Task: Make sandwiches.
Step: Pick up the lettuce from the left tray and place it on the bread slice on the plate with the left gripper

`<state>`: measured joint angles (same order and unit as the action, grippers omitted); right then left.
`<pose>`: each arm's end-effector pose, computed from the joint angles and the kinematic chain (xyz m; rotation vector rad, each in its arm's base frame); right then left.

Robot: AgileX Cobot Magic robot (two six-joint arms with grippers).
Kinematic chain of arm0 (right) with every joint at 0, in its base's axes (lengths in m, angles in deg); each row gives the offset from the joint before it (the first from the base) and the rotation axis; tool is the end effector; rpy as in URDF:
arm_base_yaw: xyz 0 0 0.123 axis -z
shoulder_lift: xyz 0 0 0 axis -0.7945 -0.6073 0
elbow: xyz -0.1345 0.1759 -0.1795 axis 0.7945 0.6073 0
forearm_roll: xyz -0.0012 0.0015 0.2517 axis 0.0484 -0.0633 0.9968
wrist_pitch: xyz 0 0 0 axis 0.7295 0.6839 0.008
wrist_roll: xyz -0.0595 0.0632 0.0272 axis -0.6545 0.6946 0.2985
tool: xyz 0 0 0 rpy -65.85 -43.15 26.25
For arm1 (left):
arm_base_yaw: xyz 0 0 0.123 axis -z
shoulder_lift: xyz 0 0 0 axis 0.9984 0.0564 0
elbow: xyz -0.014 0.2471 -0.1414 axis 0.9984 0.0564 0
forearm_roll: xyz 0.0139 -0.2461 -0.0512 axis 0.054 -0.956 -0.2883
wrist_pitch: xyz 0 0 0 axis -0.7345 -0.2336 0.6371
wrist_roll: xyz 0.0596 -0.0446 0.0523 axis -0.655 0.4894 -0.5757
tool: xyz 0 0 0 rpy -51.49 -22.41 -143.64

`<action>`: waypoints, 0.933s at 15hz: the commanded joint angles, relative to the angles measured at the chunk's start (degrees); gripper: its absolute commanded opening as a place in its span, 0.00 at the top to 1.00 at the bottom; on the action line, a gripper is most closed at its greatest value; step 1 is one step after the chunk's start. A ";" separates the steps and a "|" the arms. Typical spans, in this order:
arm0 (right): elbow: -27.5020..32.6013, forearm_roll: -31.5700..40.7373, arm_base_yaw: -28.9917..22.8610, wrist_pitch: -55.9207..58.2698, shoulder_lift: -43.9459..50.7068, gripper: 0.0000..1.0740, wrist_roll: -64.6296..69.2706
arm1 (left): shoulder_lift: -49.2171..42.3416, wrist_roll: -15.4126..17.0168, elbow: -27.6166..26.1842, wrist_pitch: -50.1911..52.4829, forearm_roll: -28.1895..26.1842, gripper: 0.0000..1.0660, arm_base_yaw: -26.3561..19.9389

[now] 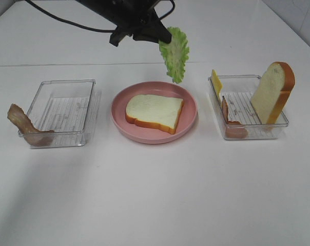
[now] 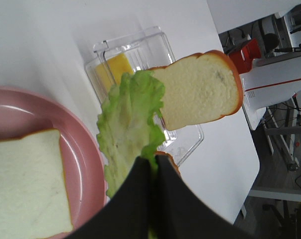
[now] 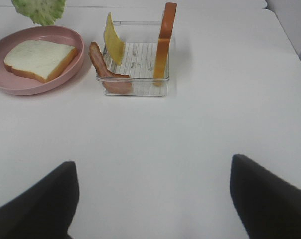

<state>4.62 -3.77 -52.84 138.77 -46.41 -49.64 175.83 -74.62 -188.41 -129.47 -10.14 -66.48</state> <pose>-0.0074 0.0027 0.2778 -0.0943 2.0427 -0.0093 0.4769 -0.2419 0.2342 0.2470 2.5142 -1.2466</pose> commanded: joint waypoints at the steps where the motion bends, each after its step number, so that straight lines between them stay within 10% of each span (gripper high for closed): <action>1: 0.17 -0.06 0.11 -0.69 0.63 0.27 0.34 | 2.69 -0.34 -0.29 -0.46 -1.78 1.00 1.49; 14: 0.17 -0.06 0.11 -0.69 0.63 0.27 0.34 | 7.56 1.89 -0.29 -2.75 13.01 1.00 1.78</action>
<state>4.62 -3.77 -52.84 138.77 -46.41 -49.64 183.57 -73.13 -188.41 -131.76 2.92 -64.54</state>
